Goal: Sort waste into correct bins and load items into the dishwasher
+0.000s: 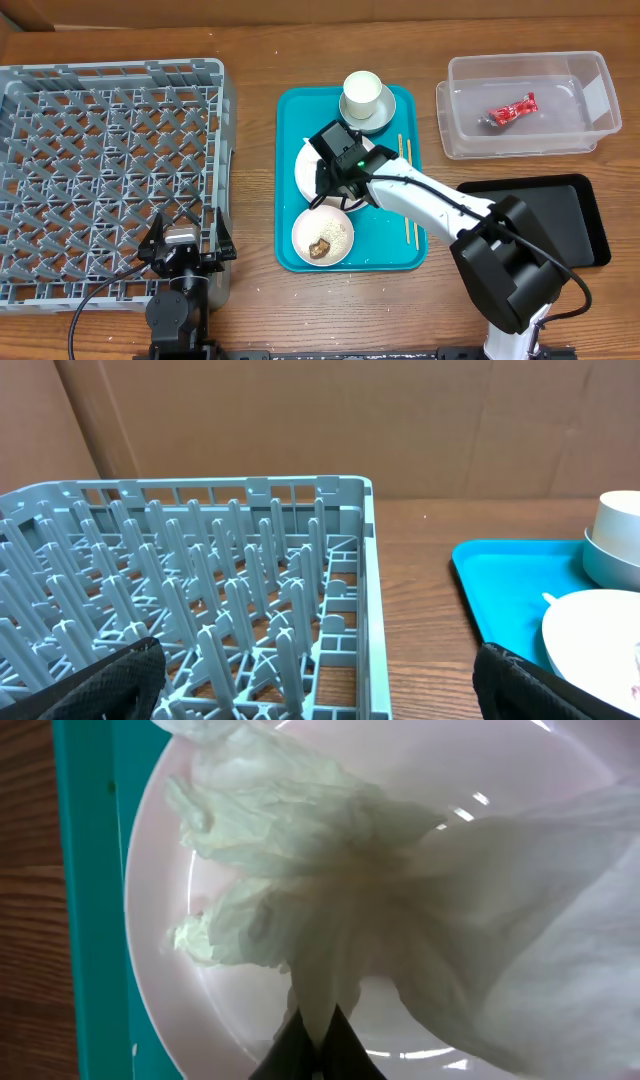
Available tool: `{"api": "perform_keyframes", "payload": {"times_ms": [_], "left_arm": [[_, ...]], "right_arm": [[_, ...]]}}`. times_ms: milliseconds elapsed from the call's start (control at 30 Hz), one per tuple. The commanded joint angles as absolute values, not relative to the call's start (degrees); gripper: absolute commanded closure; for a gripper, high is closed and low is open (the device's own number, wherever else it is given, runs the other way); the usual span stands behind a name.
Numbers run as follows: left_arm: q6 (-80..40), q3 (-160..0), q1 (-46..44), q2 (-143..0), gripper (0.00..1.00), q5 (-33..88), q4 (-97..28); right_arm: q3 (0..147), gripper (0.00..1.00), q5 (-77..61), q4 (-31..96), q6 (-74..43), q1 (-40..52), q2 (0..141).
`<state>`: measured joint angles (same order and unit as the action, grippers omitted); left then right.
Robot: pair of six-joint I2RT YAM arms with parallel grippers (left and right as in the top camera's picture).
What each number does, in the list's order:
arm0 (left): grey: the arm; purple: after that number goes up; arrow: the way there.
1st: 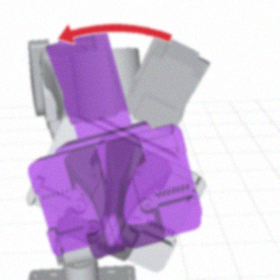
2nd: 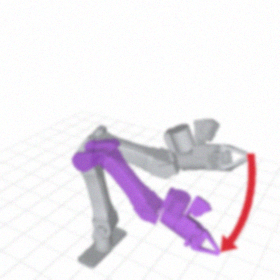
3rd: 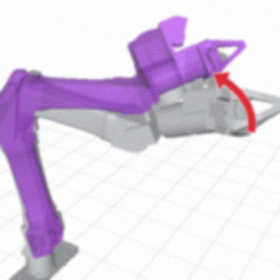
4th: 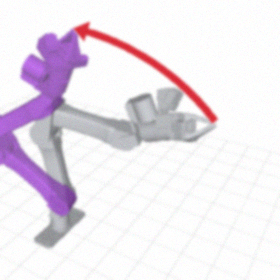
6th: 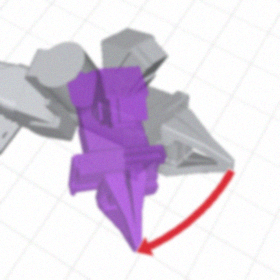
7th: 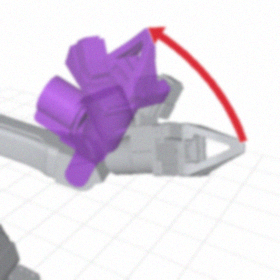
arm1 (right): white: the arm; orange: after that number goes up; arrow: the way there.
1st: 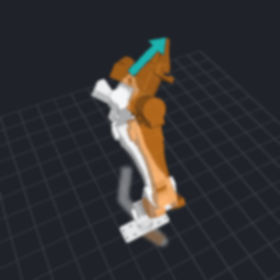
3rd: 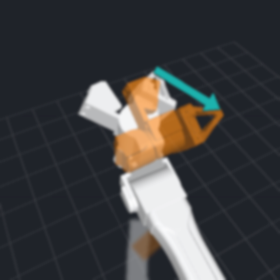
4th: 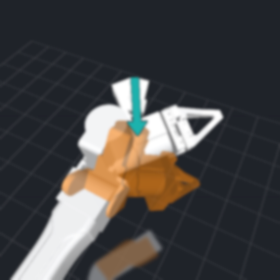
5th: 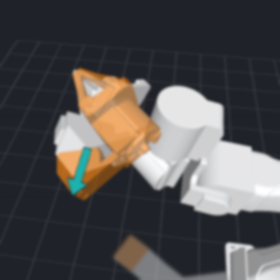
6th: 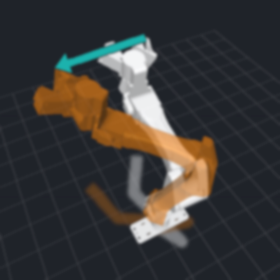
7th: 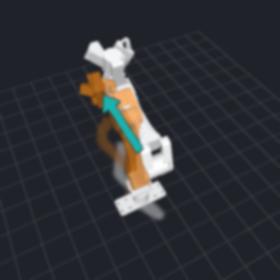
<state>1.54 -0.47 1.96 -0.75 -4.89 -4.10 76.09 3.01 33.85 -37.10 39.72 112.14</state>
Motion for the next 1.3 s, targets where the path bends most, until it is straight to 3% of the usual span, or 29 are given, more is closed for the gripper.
{"api": "perform_keyframes", "payload": {"times_ms": [0, 167, 267, 467, 667, 900, 967, 1000, 1033, 1100, 1267], "left_arm": [[2.39, -0.30, 1.87, -0.36, 0.00, -4.43, -4.05], [2.39, -0.30, 1.87, -0.36, 0.00, -4.43, -4.05], [2.39, -0.30, 1.87, -0.36, 0.00, -4.43, -4.05], [2.39, -0.30, 1.87, -0.36, 0.00, -4.45, -4.05], [2.39, -0.30, 1.87, -0.36, 0.00, -4.43, -4.05], [2.39, -0.30, 1.87, -0.36, 0.00, -4.43, -4.05], [2.39, -0.30, 1.87, -0.36, 0.00, -4.43, -4.05], [2.39, -0.30, 1.87, -0.36, 0.00, -4.43, -4.05], [2.39, -0.30, 1.87, -0.36, 0.00, -4.43, -4.05], [2.39, -0.30, 1.87, -0.36, 0.00, -4.43, -4.05], [2.39, -0.30, 1.87, -0.36, 0.00, -4.43, -4.05]], "right_arm": [[82.26, 0.96, 3.92, 36.80, -39.22, 39.05, 108.20], [92.09, 0.96, 4.01, 43.29, -39.27, 35.27, 102.87], [100.40, 0.96, 3.73, 50.37, -39.24, 27.27, 98.74], [102.94, 0.96, -1.17, 56.51, -39.09, 11.62, 95.13], [102.80, 0.96, -0.56, 54.43, -39.05, -2.96, 96.75], [102.76, 0.96, -2.61, 49.98, -35.29, -8.12, 104.33], [102.76, 0.70, -4.23, 49.08, -32.86, -8.12, 106.41], [102.76, 0.42, -4.99, 49.04, -32.51, -8.08, 107.55], [102.76, 0.28, -6.00, 49.25, -32.42, -7.99, 108.01], [102.78, 0.20, -9.69, 49.39, -30.63, -8.01, 108.09], [103.26, 0.20, -30.35, 49.47, -25.43, -7.84, 107.04]]}}
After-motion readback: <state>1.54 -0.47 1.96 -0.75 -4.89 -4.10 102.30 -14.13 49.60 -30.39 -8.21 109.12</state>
